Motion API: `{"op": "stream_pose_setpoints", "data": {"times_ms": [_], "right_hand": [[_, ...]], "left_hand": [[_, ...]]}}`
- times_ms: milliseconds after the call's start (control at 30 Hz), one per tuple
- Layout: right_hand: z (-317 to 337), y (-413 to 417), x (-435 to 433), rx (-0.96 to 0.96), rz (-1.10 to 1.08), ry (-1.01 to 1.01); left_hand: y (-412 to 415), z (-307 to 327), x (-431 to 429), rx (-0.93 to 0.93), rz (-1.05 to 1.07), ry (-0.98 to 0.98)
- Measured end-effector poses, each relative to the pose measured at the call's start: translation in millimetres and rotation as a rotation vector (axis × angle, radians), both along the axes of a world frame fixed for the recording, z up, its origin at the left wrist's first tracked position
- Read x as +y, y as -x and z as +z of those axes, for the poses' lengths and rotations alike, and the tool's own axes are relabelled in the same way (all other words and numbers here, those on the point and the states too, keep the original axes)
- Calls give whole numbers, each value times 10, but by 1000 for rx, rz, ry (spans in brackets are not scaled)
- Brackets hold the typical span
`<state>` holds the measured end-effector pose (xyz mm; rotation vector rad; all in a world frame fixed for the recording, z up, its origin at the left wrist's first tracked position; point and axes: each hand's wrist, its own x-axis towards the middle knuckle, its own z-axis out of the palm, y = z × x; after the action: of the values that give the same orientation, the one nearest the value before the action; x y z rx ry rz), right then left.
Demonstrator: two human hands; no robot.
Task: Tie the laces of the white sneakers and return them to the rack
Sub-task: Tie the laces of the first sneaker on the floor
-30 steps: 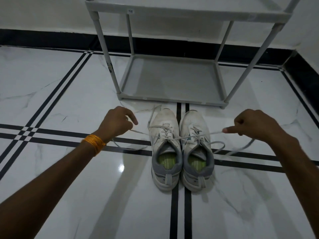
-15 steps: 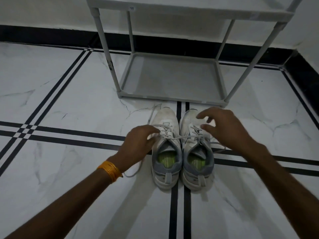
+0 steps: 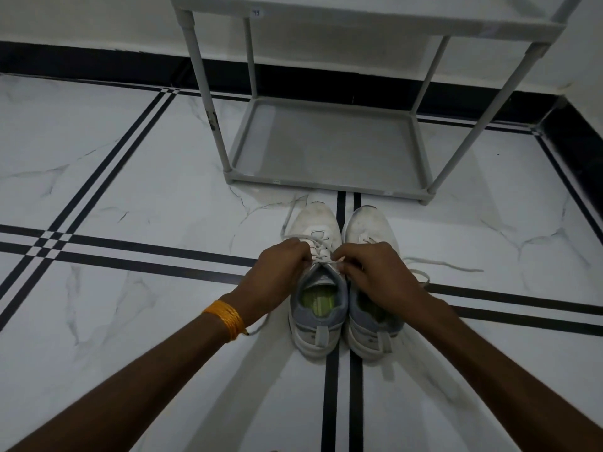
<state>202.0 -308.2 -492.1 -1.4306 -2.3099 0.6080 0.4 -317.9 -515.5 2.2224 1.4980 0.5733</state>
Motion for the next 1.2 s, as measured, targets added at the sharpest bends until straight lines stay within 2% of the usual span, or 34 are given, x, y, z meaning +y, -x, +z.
{"op": "stream_pose_setpoints", "data": {"times_ms": [133, 267, 533, 633, 700, 767, 900, 1000, 1067, 1200], "right_hand": [[-96, 5, -70, -18, -101, -65], [-182, 23, -126, -59, -122, -48], [-171, 42, -147, -142, -129, -26], [-93, 3, -109, -187, -126, 8], [-2, -38, -101, -182, -92, 27], [93, -76, -109, -79, -89, 88], [269, -73, -117, 456, -193, 439], [266, 49, -125, 809, -253, 549], [225, 145, -114, 960, -309, 588], [199, 251, -68, 1032, -341, 586]], "left_hand": [[121, -60, 4, 270, -108, -129], [283, -130, -17, 358, -181, -188], [299, -161, -27, 327, -177, -233], [326, -122, -14, 277, -162, -162], [368, -38, -11, 136, -118, -24], [403, 73, -29, -73, -45, 195], [300, 239, -92, -719, 146, 511], [101, 286, -113, -1094, 229, 585], [-8, 313, -111, -1172, 257, 553], [-122, 296, -49, -1036, 314, 401]]}}
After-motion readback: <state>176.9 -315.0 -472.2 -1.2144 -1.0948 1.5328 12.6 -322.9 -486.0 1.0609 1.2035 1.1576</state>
